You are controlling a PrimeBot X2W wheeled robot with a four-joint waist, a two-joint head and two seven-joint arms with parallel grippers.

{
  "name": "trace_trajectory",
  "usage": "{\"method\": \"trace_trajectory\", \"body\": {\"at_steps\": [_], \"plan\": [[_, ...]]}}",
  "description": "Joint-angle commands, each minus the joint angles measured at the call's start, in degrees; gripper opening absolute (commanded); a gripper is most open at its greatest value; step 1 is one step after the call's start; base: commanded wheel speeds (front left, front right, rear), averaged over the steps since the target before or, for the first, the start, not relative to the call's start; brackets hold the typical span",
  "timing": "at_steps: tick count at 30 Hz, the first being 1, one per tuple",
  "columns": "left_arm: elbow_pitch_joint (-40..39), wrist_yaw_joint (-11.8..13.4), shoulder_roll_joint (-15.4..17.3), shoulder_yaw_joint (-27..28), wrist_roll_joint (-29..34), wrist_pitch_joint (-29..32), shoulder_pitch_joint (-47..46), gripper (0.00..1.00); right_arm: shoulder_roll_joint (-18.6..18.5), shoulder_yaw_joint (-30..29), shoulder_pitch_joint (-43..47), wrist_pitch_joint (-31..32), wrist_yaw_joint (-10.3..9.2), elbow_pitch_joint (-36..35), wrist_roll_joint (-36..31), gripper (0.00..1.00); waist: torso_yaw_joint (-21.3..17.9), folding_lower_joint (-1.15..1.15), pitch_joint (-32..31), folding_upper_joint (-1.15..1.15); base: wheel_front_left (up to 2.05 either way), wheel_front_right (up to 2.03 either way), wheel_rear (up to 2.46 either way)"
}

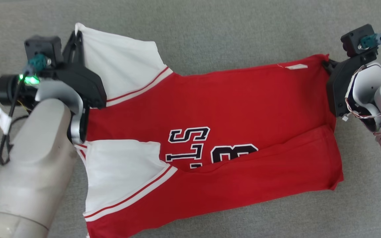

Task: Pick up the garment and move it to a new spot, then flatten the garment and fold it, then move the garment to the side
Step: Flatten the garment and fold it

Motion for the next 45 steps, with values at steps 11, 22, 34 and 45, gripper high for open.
{"method": "trace_trajectory", "body": {"at_steps": [11,22,34,45], "plan": [[-9.6,-0.3,-3.8,5.6,-3.0,-5.6,15.5,0.00,0.3,2.8,6.7,-8.8,-0.19,2.3,0.2,0.00,3.2,0.00,-10.0,0.00,0.00,0.00,0.00],[-24.8,-1.2,-7.7,9.5,0.8,-5.6,39.2,0.00,0.7,7.0,15.6,-13.2,-0.19,5.9,-4.9,0.00,5.0,0.00,-18.1,0.00,0.00,0.00,0.00],[-26.9,-1.9,-9.1,8.8,1.4,-5.7,48.0,0.00,1.5,7.6,18.3,-14.6,-0.19,10.0,-7.2,0.00,6.1,0.00,-19.9,0.00,0.00,0.00,0.00],[-24.2,-1.1,-9.7,8.1,1.6,-5.7,52.5,0.00,1.9,8.0,20.1,-14.7,-0.19,11.8,-7.2,1.00,6.5,0.00,-21.0,0.00,0.00,0.00,0.00]]}}
